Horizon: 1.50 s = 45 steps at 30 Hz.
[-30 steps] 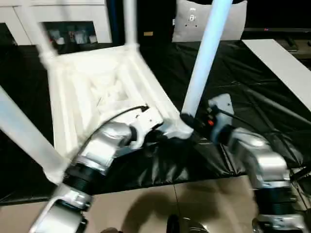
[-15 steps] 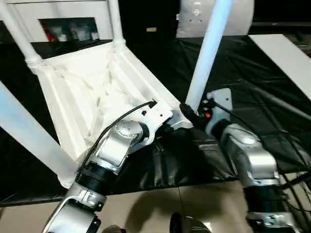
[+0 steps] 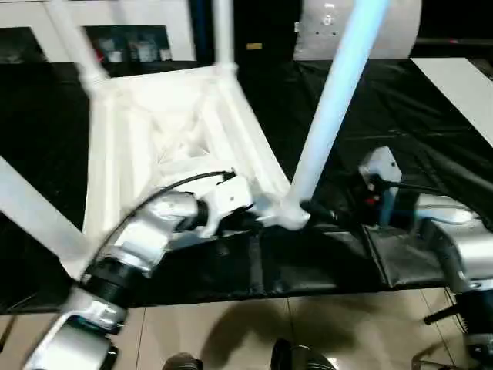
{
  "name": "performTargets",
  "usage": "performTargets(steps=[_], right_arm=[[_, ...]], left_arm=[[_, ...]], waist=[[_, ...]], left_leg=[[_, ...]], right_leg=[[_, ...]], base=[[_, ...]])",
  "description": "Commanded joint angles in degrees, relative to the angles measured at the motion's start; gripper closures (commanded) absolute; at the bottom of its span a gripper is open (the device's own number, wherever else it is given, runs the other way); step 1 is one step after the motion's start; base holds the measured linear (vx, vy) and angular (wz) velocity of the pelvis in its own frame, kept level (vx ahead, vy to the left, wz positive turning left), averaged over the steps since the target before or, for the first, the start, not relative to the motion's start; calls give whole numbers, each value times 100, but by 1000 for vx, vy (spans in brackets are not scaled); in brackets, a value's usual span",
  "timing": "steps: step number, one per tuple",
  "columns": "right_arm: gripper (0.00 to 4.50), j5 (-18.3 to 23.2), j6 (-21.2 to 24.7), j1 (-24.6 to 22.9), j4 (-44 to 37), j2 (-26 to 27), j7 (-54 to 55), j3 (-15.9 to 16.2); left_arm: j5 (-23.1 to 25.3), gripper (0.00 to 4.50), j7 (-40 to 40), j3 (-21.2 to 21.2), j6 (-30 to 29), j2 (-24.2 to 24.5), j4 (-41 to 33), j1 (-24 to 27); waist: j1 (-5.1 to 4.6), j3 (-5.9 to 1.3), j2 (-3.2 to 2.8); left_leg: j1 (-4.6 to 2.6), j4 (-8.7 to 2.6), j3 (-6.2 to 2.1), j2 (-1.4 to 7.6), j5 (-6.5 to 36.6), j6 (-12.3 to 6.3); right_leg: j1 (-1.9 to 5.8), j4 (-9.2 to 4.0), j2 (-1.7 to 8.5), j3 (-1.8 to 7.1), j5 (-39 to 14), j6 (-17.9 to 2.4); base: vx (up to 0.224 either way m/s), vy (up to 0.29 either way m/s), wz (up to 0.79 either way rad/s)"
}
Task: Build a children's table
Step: Rotate leg to tighten
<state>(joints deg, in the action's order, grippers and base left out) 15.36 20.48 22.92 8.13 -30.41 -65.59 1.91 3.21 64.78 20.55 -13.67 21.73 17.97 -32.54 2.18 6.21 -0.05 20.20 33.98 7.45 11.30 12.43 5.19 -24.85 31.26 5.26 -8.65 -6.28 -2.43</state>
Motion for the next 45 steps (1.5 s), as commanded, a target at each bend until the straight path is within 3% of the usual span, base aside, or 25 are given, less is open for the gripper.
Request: performTargets(steps=[1, 5, 9, 16, 19, 30, 37, 40, 41, 43, 45], right_arm=[[4, -24, -172, 165, 118, -206, -473, 186], [4, -62, -364, 287, 276, -334, -860, 385], [21, 181, -255, 408, 388, -409, -1639, 625], [74, 190, -367, 577, 659, -299, -1901, 825], [107, 216, -341, 625, 732, -229, -1960, 858], [197, 316, -245, 613, 788, 4, -2027, 974], [235, 693, 365, 361, 278, 154, -1657, 784], [237, 488, 404, 83, -110, 510, -670, 657], [238, 217, 538, 16, -205, 833, 180, 577], [240, 107, 546, 13, -203, 1006, 562, 523], [245, -26, 707, 19, -227, 1400, 1345, 396]], left_arm=[[-19, 450, 739, 453, 358, 135, -6, -16], [-40, 450, 1144, 600, 592, 313, 9, -52], [-78, 450, 1622, 741, 912, 461, 43, -121], [-107, 450, 1766, 752, 1013, 472, 120, -243], [-121, 450, 1807, 753, 1049, 471, 139, -258], [-150, 450, 1855, 714, 1034, 487, 172, -266], [-364, 450, 1444, 412, 471, 319, -23, -127], [-352, 450, 626, 125, -125, 18, -205, 28], [-324, 450, 34, -68, -561, -243, -314, 101], [-299, 450, -270, -164, -762, -388, -349, 126], [-310, 450, -801, -333, -1186, -709, -468, 201]], waist=[[-6, -466, 82], [29, -480, 71], [102, -484, 83], [126, -477, 97], [112, -456, 115], [108, -464, 111], [106, -466, 109], [95, -445, 111], [58, -437, 117], [14, -433, 133], [-116, -427, 128]], left_leg=[[51, -346, 93, 130, 257, -913], [43, -331, 95, 145, 96, -978], [36, -329, 109, 163, 80, -1012], [49, -334, 114, 161, 253, -807], [48, -341, 123, 126, 432, -673], [55, -341, 125, 138, 344, -690], [39, -346, 140, 130, 408, -593], [32, -350, 153, 116, 499, -502], [52, -351, 162, 104, 516, -377], [54, -342, 154, 63, 611, -301], [70, -304, 150, 19, 800, -241]], right_leg=[[485, -300, 302, 330, -2135, -836], [474, -239, 304, 344, -1868, -1004], [481, -220, 308, 347, -1831, -1074], [486, -249, 318, 349, -2118, -987], [487, -300, 308, 343, -2492, -789], [479, -284, 299, 335, -2394, -778], [478, -315, 296, 329, -2567, -671], [458, -360, 287, 314, -2796, -569], [460, -376, 272, 297, -2961, -433], [462, -427, 258, 244, -3227, -283], [467, -523, 269, 163, -3625, 0]], base=[[0, 0, 0], [0, 0, 0], [0, 0, 0], [0, 0, 0], [0, 0, 0], [0, 0, 0], [0, 0, 0], [0, 0, 0], [0, 0, 0], [0, 0, 0], [0, 0, 0]])
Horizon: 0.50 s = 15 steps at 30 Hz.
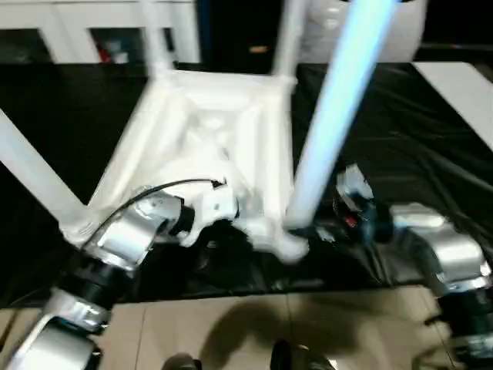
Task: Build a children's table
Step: Rotate leg to tighten
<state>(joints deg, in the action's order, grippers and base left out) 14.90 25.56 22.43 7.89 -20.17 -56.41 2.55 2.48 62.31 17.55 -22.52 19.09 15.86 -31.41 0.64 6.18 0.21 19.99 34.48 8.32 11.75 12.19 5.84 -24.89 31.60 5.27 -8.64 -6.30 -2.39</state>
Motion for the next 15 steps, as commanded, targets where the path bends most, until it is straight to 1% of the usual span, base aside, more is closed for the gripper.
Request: performTargets(steps=[1, 2, 3, 4, 5, 6, 7, 8, 9, 10, 11, 12, 13, 14, 15], right_arm=[[247, 1, 223, 68, -209, 425, 529, 320], [248, -19, 260, 68, -222, 474, 641, 310], [248, -137, 330, 76, -234, 696, 1075, 271], [248, -427, 508, 116, -210, 1145, 2023, 172], [248, -561, 549, 139, -185, 1321, 2422, 123], [248, -632, 590, 177, -128, 1491, 2775, 38], [248, -696, 524, 182, -118, 1592, 2938, 30], [248, -757, 392, 178, -113, 1682, 3028, 64], [248, -759, 343, 176, -112, 1691, 3010, 83], [248, -767, 276, 177, -110, 1715, 3025, 96], [215, -787, 194, 183, -108, 1767, 3112, 93], [183, -762, 122, 190, -111, 1823, 3184, 65], [183, -719, 99, 197, -118, 1836, 3189, 30], [180, -683, 52, 191, -165, 1832, 3156, -29], [171, -674, 24, 184, -199, 1828, 3135, -62]], left_arm=[[-239, 450, -617, -51, -356, -486, -276, 99], [-242, 450, -677, -67, -413, -528, -302, 112], [-200, 450, -907, -105, -557, -684, -341, 132], [-72, 450, -1560, -250, -792, -1058, -319, 108], [15, 450, -1783, -256, -834, -1179, -287, 82], [68, 450, -2014, -294, -824, -1305, -193, 28], [107, 450, -2174, -322, -847, -1416, -132, -17], [162, 450, -2348, -338, -859, -1542, -57, -71], [187, 450, -2370, -321, -841, -1556, -38, -85], [220, 450, -2404, -294, -827, -1576, -23, -103], [259, 450, -2452, -252, -829, -1604, -24, -120], [263, 450, -2476, -223, -875, -1626, -57, -122], [257, 450, -2459, -211, -892, -1616, -80, -121], [277, 450, -2422, -192, -926, -1578, -136, -101], [295, 450, -2403, -180, -945, -1553, -170, -86]], waist=[[10, -423, 96], [-59, -429, 96], [-66, -462, 84], [-154, -428, 96], [-179, -422, 98], [-209, -428, 91], [-217, -432, 77], [-226, -439, 53], [-220, -446, 24], [-218, -438, 28], [-215, -417, 7], [-217, -450, 2], [-210, -461, 4], [-197, -457, -10], [-186, -467, 4]], left_leg=[[96, -356, 53, -30, 853, -334], [132, -350, 42, -38, 921, -392], [124, -350, 33, -28, 904, -418], [107, -352, 44, -16, 908, -418], [82, -337, 52, -40, 966, -403], [79, -317, 53, -79, 1046, -392], [65, -317, 51, -81, 1075, -406], [48, -322, 42, -65, 1139, -461], [32, -363, 33, -7, 1115, -538], [36, -379, 26, 10, 1133, -580], [3, -401, 16, 42, 1252, -609], [25, -414, 1, 50, 1181, -611], [45, -424, -1, 58, 1090, -621], [52, -434, 6, 60, 943, -648], [67, -438, 12, 65, 811, -682]], right_leg=[[469, -581, 268, 144, -3657, 33], [497, -610, 261, 102, -3661, 119], [516, -611, 273, 99, -3590, 132], [444, -647, 244, 85, -3518, 95], [419, -671, 232, 59, -3604, 118], [431, -702, 232, 12, -3790, 241], [425, -728, 240, 3, -3835, 283], [431, -763, 242, -19, -3819, 349], [453, -746, 262, 4, -3541, 279], [458, -743, 254, -2, -3440, 251], [452, -748, 276, -1, -3385, 182], [498, -694, 304, 26, -3201, 98], [509, -663, 314, 48, -3068, 42], [495, -618, 310, 92, -2830, -95], [505, -562, 318, 130, -2629, -241]], base=[[0, 0, 0], [0, 0, 0], [0, 0, 0], [0, 0, 0], [0, 0, 0], [0, 0, 0], [0, 0, 0], [0, 0, 0], [0, 0, 0], [0, 0, 0], [0, 0, 0], [0, 0, 0], [0, 0, 0], [0, 0, 0], [0, 0, 0]])
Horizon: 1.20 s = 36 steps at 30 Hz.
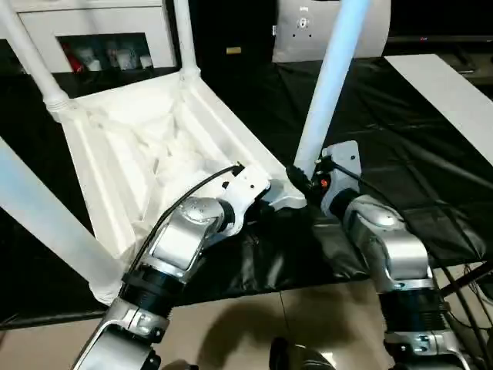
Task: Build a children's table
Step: Rotate leg to tighten
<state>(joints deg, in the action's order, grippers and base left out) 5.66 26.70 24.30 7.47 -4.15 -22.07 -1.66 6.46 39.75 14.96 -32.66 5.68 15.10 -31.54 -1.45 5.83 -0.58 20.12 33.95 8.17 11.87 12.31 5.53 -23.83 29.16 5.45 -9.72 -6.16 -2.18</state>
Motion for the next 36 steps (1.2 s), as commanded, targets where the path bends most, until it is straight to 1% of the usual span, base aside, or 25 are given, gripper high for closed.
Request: performTargets(steps=[1, 4, 5, 6, 8, 9, 10, 11, 12, 13, 14, 16, 18, 19, 20, 21, 22, 23, 25, 26, 29, 30, 33, 34, 36], right_arm=[[155, 273, -104, -29, -202, 149, -394, 318], [131, 356, -244, -134, -328, -168, -773, 303], [125, 391, -252, -156, -353, -306, -955, 323], [125, 425, -315, -189, -405, -448, -1218, 395], [94, 477, -368, -222, -450, -692, -1597, 478], [83, 482, -428, -225, -424, -874, -1839, 505], [83, 478, -462, -220, -394, -978, -1968, 512], [69, 432, -690, -203, -262, -1298, -2368, 537], [69, 428, -759, -198, -217, -1392, -2494, 542], [56, 434, -775, -195, -201, -1424, -2545, 541], [44, 472, -838, -178, -126, -1562, -2775, 535], [37, 556, -1022, -95, 134, -1889, -3315, 497], [21, 574, -1136, -17, 310, -2126, -3679, 508], [21, 572, -1162, 9, 359, -2190, -3773, 519], [9, 625, -1154, 48, 400, -2319, -4006, 539], [9, 710, -1147, 154, 533, -2573, -4455, 596], [9, 710, -1147, 154, 533, -2573, -4455, 596], [9, 742, -1145, 198, 569, -2679, -4649, 637], [9, 722, -1197, 262, 632, -2814, -4907, 725], [9, 692, -1234, 288, 665, -2863, -5007, 763], [9, 644, -1428, 393, 831, -2956, -5299, 876], [9, 628, -1731, 478, 949, -2983, -5585, 974], [9, 742, -1677, 534, 1012, -2991, -5895, 1043], [35, 789, -1651, 567, 1049, -2996, -6049, 1085], [44, 829, -1585, 600, 1093, -3003, -6210, 1150]], left_arm=[[-90, 450, -106, 76, 110, -155, -107, -55], [-115, 450, 36, 68, 255, -16, -103, -22], [-143, 450, 116, 65, 326, 35, -84, -23], [-182, 450, 249, 83, 390, 91, -76, -19], [-244, 450, 500, 132, 527, 212, -50, -24], [-267, 450, 697, 191, 642, 331, -18, -32], [-276, 450, 811, 228, 712, 403, 6, -40], [-266, 450, 1156, 345, 961, 634, 94, -59], [-260, 450, 1255, 378, 1035, 700, 123, -66], [-259, 450, 1288, 388, 1058, 720, 134, -70], [-253, 450, 1432, 431, 1155, 806, 192, -94], [-289, 450, 1861, 522, 1404, 1019, 302, -133], [-287, 450, 2162, 608, 1567, 1183, 350, -156], [-285, 450, 2238, 634, 1603, 1228, 366, -166], [-301, 450, 2412, 680, 1691, 1317, 364, -169], [-358, 450, 2807, 787, 1910, 1518, 353, -176], [-358, 450, 2807, 787, 1910, 1518, 353, -176], [-395, 450, 2996, 834, 2005, 1603, 349, -180], [-433, 450, 3265, 913, 2144, 1725, 336, -188], [-437, 450, 3372, 947, 2197, 1774, 329, -191], [-445, 450, 3681, 1027, 2376, 1887, 360, -217], [-452, 450, 3948, 1112, 2496, 1985, 371, -247], [-458, 450, 4108, 1179, 2582, 2044, 389, -277], [-450, 450, 4174, 1216, 2626, 2068, 400, -297], [-450, 450, 4228, 1240, 2660, 2081, 403, -315]], waist=[[41, -436, 73], [75, -435, 107], [88, -430, 134], [109, -438, 137], [155, -449, 141], [170, -447, 161], [197, -456, 154], [216, -442, 149], [215, -434, 144], [215, -434, 144], [216, -440, 135], [207, -431, 142], [223, -435, 126], [217, -433, 127], [245, -437, 135], [252, -441, 136], [272, -444, 131], [309, -435, 132], [334, -449, 133], [358, -453, 135], [387, -450, 148], [396, -453, 144], [415, -447, 153], [424, -446, 159], [462, -447, 153]], left_leg=[[59, -385, 29, 62, 660, -689], [50, -375, 59, 47, 593, -779], [68, -362, 76, 17, 584, -824], [76, -352, 83, 2, 519, -862], [89, -335, 89, -9, 387, -909], [102, -325, 96, -27, 365, -929], [108, -324, 89, -25, 336, -931], [103, -329, 93, -19, 362, -953], [100, -326, 99, -18, 378, -944], [100, -326, 99, -18, 378, -944], [92, -329, 88, 3, 428, -901], [83, -334, 86, 10, 536, -879], [62, -337, 75, 42, 595, -899], [66, -336, 75, 51, 587, -896], [56, -335, 79, 54, 581, -895], [60, -334, 81, 58, 555, -902], [58, -333, 75, 57, 553, -923], [38, -332, 93, 75, 485, -922], [42, -335, 86, 78, 441, -932], [41, -329, 93, 89, 368, -935], [47, -330, 96, 98, 309, -939], [44, -329, 95, 101, 314, -933], [49, -331, 99, 102, 367, -922], [41, -336, 97, 117, 345, -909], [29, -335, 103, 124, 369, -878]], right_leg=[[404, -273, 302, 271, -2455, -394], [388, -225, 295, 330, -2320, -539], [390, -224, 283, 353, -2383, -521], [395, -206, 288, 372, -2423, -525], [394, -185, 279, 383, -2425, -501], [388, -178, 259, 390, -2485, -459], [398, -166, 269, 389, -2492, -445], [377, -182, 253, 389, -2585, -352], [370, -197, 255, 385, -2636, -346], [370, -197, 255, 385, -2636, -346], [363, -198, 249, 371, -2658, -355], [356, -203, 241, 364, -2722, -365], [345, -191, 261, 369, -2689, -481], [350, -185, 259, 378, -2654, -506], [350, -167, 262, 388, -2603, -576], [359, -157, 268, 397, -2562, -598], [361, -152, 269, 395, -2547, -621], [337, -138, 273, 424, -2447, -689], [355, -109, 280, 425, -2370, -752], [349, -83, 279, 434, -2235, -836], [353, -61, 280, 440, -2163, -906], [352, -58, 285, 439, -2173, -911], [364, -55, 279, 440, -2189, -926], [359, -45, 280, 447, -2165, -929], [352, -48, 285, 450, -2190, -956]], base=[[0, 0, 0], [0, 0, 0], [0, 0, 0], [0, 0, 0], [0, 0, 0], [0, 0, 0], [0, 0, 0], [0, 0, 0], [0, 0, 0], [0, 0, 0], [0, 0, 0], [0, 0, 0], [0, 0, 0], [0, 0, 0], [0, 0, 0], [0, 0, 0], [0, 0, 0], [0, 0, 0], [0, 0, 0], [0, 0, 0], [0, 0, 0], [0, 0, 0], [0, 0, 0], [0, 0, 0], [0, 0, 0]])
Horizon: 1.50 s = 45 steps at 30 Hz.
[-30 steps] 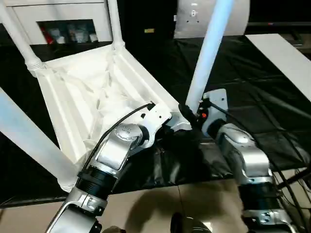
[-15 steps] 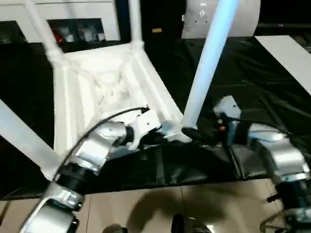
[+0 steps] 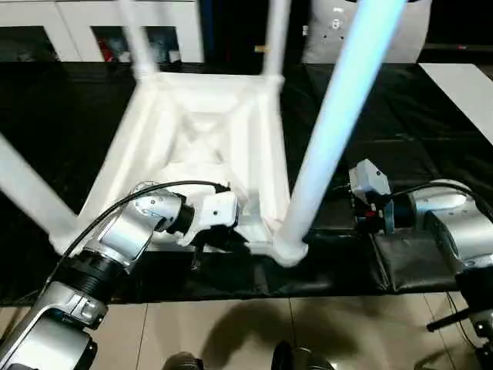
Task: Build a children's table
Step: Rotate leg to tighten
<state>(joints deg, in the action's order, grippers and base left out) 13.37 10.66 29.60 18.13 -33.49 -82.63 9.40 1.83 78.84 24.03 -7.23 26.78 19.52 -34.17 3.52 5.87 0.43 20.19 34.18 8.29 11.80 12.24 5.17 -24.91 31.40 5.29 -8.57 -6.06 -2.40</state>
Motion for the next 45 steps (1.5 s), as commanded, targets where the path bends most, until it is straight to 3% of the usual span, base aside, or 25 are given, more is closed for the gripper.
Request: performTargets(steps=[1, 2, 6, 12, 21, 22, 26, 28, 31, 34, 36, 38, 40, 41, 43, 44, 45], right_arm=[[47, 70, 59, 91, 61, -72, -262, 105], [55, 77, 70, 104, 89, -72, -323, 141], [88, 103, 39, 144, 172, -40, -403, 175], [141, 268, 118, 185, 186, 129, -452, 108], [204, 304, 249, 62, 85, 304, -434, 249], [228, 310, 264, 56, 94, 308, -439, 240], [247, 554, 627, -63, -100, 383, -345, 104], [255, 794, 1064, -253, -458, 545, 30, -46], [255, 873, 1184, -443, -722, 650, 245, -77], [256, 568, 1152, -652, -906, 1034, 1214, -146], [257, 359, 1125, -653, -861, 1238, 1737, -195], [257, 233, 1183, -633, -845, 1422, 2195, -274], [259, 79, 1333, -589, -876, 1792, 3053, -454], [261, -1, 1428, -574, -915, 1990, 3516, -547], [261, -132, 1438, -544, -916, 2251, 4067, -627], [261, -157, 1478, -532, -917, 2370, 4286, -669], [261, -225, 1454, -510, -908, 2507, 4563, -706]], left_arm=[[8, 450, 348, 340, 131, -30, -39, -65], [7, 450, 368, 335, 141, -35, -33, -73], [-2, 450, 405, 333, 157, -37, -29, -87], [-24, 450, 470, 326, 197, -24, -1, -88], [-29, 450, 527, 329, 162, 3, -13, -94], [-35, 450, 532, 323, 148, 7, -14, -94], [-138, 450, 422, 215, -80, -41, -79, -31], [-237, 450, 56, 43, -476, -215, -193, 41], [-297, 450, -272, -88, -787, -368, -319, 114], [-356, 450, -1055, -362, -1357, -796, -484, 201], [-352, 450, -1386, -455, -1566, -994, -536, 222], [-349, 450, -1656, -529, -1784, -1175, -591, 240], [-268, 450, -2209, -645, -2135, -1532, -686, 267], [-217, 450, -2559, -724, -2329, -1756, -732, 281], [-141, 450, -3010, -822, -2439, -2032, -670, 238], [-93, 450, -3219, -866, -2441, -2145, -602, 198], [-43, 450, -3425, -896, -2437, -2261, -532, 146]], waist=[[-31, -448, 53], [-26, -464, 87], [-26, -464, 93], [-30, -458, 87], [-37, -445, 72], [-39, -447, 72], [-35, -443, 66], [-35, -447, 70], [-39, -428, 78], [-96, -378, 87], [-187, -389, 117], [-306, -385, 100], [-382, -381, 97], [-469, -390, 85], [-512, -395, 75], [-549, -400, 54], [-569, -408, 26]], left_leg=[[24, -363, 87, 137, 378, -826], [29, -362, 85, 137, 363, -798], [40, -361, 87, 126, 360, -760], [46, -363, 86, 120, 409, -723], [39, -371, 83, 113, 502, -643], [41, -370, 83, 112, 501, -638], [36, -372, 87, 113, 486, -633], [45, -376, 82, 120, 453, -635], [35, -382, 84, 107, 557, -555], [25, -376, 88, 45, 787, -409], [74, -362, 67, 2, 878, -340], [81, -338, 55, -28, 962, -333], [104, -329, 49, -29, 1028, -365], [91, -311, 43, -33, 1090, -336], [108, -315, 28, -32, 1130, -375], [97, -320, 21, -8, 1187, -416], [38, -323, 10, 8, 1277, -460]], right_leg=[[461, -272, 300, 334, -2196, -939], [474, -256, 302, 336, -2145, -955], [481, -262, 303, 337, -2160, -941], [483, -277, 295, 327, -2256, -888], [477, -308, 288, 317, -2404, -815], [481, -306, 285, 317, -2403, -812], [482, -304, 282, 324, -2368, -817], [486, -298, 281, 323, -2309, -835], [479, -343, 288, 313, -2539, -725], [446, -475, 277, 245, -3226, -408], [492, -522, 264, 175, -3524, -165], [481, -618, 264, 104, -3697, 64], [488, -639, 254, 72, -3716, 117], [472, -690, 238, 8, -3734, 159], [504, -710, 237, -39, -3722, 230], [507, -747, 236, -76, -3662, 272], [496, -773, 258, -101, -3583, 245]], base=[[0, 0, 0], [0, 0, 0], [0, 0, 0], [0, 0, 0], [0, 0, 0], [0, 0, 0], [0, 0, 0], [0, 0, 0], [0, 0, 0], [0, 0, 0], [0, 0, 0], [0, 0, 0], [0, 0, 0], [0, 0, 0], [0, 0, 0], [0, 0, 0], [0, 0, 0]])
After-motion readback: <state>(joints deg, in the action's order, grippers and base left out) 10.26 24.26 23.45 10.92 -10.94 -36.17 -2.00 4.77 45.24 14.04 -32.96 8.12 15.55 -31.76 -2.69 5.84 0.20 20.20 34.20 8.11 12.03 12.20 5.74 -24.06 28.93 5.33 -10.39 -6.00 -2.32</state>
